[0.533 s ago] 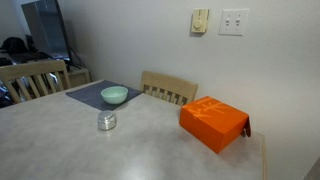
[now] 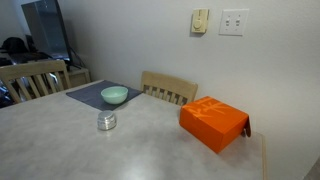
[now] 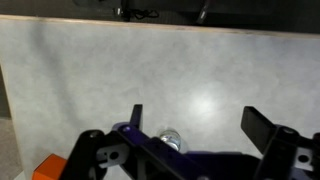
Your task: Remove the lid from the jar and put it on the table
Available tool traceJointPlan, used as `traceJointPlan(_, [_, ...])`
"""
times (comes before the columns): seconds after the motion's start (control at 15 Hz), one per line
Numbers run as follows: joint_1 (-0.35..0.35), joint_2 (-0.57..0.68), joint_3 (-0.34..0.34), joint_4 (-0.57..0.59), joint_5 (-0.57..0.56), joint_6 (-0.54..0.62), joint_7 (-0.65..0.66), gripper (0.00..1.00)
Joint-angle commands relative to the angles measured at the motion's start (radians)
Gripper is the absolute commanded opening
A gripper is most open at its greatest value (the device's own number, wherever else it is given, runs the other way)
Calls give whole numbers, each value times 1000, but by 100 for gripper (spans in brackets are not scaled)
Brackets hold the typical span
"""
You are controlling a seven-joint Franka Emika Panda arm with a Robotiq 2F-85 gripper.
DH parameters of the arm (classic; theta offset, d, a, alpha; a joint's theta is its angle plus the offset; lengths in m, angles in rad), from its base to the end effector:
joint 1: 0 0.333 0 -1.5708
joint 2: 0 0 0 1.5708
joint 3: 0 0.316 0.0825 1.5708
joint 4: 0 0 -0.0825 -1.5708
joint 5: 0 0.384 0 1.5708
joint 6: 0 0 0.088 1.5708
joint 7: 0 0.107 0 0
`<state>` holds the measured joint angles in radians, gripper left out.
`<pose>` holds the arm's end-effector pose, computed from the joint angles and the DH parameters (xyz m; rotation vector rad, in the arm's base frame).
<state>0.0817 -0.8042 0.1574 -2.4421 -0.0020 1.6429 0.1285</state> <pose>0.2978 0.0836 0.5583 3.0261 0.0953 0.0260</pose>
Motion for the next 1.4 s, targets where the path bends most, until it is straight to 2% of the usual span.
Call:
traceJointPlan(0.0, [15, 129, -83, 72, 68, -60, -91, 100])
traceJointPlan(0.4, [3, 312, -165, 167, 115, -106, -204, 100])
traceJointPlan(0.47, [-5, 226, -136, 97, 91, -50, -165, 100])
traceJointPlan(0.67, [-8, 293, -151, 136, 99, -65, -186, 100])
traceJointPlan(0.8, [-9, 279, -141, 109, 74, 24, -194, 100])
traceJointPlan(1.0, [-10, 288, -150, 47, 49, 262, -232, 100])
traceJointPlan(1.2, [2, 327, -165, -20, 55, 487, -284, 100])
traceJointPlan(1.33, [8, 376, -179, -41, 68, 574, -322, 100])
